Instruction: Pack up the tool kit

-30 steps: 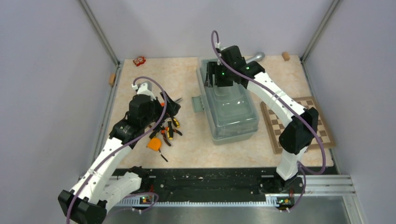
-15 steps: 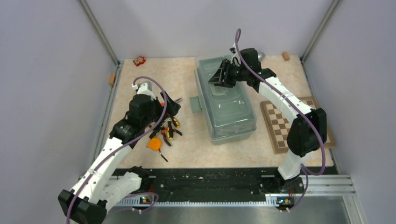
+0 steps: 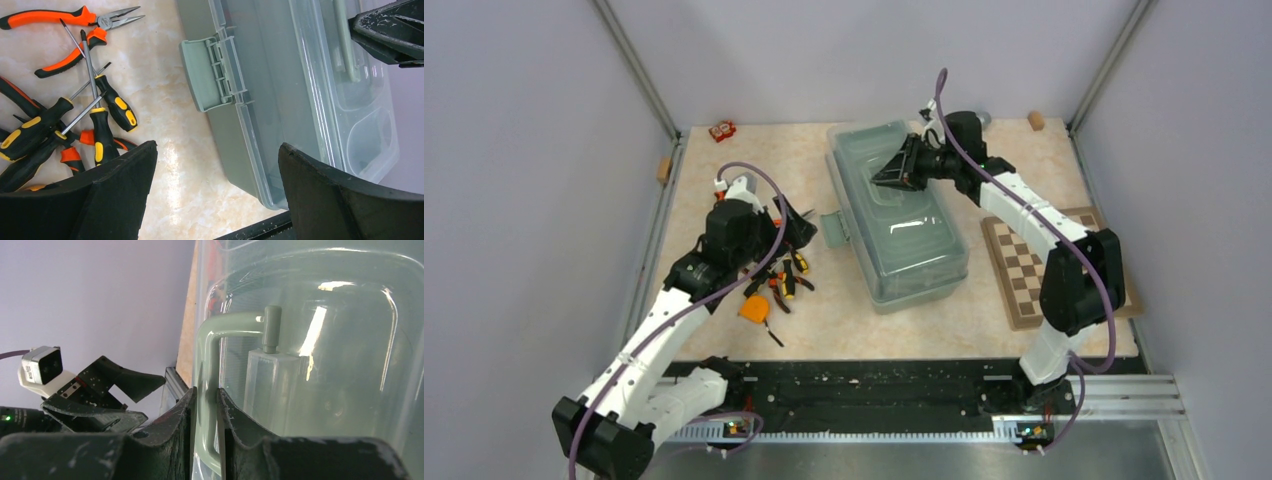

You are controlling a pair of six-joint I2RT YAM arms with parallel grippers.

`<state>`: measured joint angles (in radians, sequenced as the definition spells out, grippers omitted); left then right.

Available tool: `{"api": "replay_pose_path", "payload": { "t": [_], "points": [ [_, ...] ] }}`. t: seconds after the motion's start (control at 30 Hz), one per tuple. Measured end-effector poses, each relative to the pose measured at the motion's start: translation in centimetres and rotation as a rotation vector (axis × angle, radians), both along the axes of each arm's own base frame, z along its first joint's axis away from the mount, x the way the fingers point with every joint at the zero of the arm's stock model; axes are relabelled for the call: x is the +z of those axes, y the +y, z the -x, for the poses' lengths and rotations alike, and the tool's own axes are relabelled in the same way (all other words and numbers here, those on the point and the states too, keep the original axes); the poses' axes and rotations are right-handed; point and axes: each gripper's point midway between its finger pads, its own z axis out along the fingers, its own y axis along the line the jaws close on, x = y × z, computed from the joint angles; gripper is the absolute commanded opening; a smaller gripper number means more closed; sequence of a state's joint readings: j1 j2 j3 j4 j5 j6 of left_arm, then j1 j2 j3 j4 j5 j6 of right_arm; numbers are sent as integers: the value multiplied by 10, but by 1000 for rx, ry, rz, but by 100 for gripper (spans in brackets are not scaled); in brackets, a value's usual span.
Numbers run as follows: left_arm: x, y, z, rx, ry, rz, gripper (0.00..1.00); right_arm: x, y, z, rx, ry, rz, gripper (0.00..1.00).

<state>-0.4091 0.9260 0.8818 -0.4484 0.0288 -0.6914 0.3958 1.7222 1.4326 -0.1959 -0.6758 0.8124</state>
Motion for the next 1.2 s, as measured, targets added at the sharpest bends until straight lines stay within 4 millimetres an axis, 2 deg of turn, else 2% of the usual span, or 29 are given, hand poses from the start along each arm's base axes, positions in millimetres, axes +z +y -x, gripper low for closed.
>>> {"api": "replay_pose_path", "payload": {
  "t": [0.2,0.4,0.53,0.7,0.83,1.2],
  "points": [
    [4,-10,-4,-27,9,37,95,3,0,0,10,1,-36,21],
    [39,-43,-27,-99,-28,169,95,4,0,0,12,9,-60,21],
    [69,-71,-50,-163,-51,280,95,5,1,0,15,3,-70,20],
    [90,-97,-73,-216,-46,385,95,6,2,0,19,0,-76,20],
    [90,-114,-89,-238,1,448,95,7,2,0,23,-5,-79,20],
    [70,-146,-123,-255,103,502,95,9,1,0,28,-8,-86,20]
  ]
}}
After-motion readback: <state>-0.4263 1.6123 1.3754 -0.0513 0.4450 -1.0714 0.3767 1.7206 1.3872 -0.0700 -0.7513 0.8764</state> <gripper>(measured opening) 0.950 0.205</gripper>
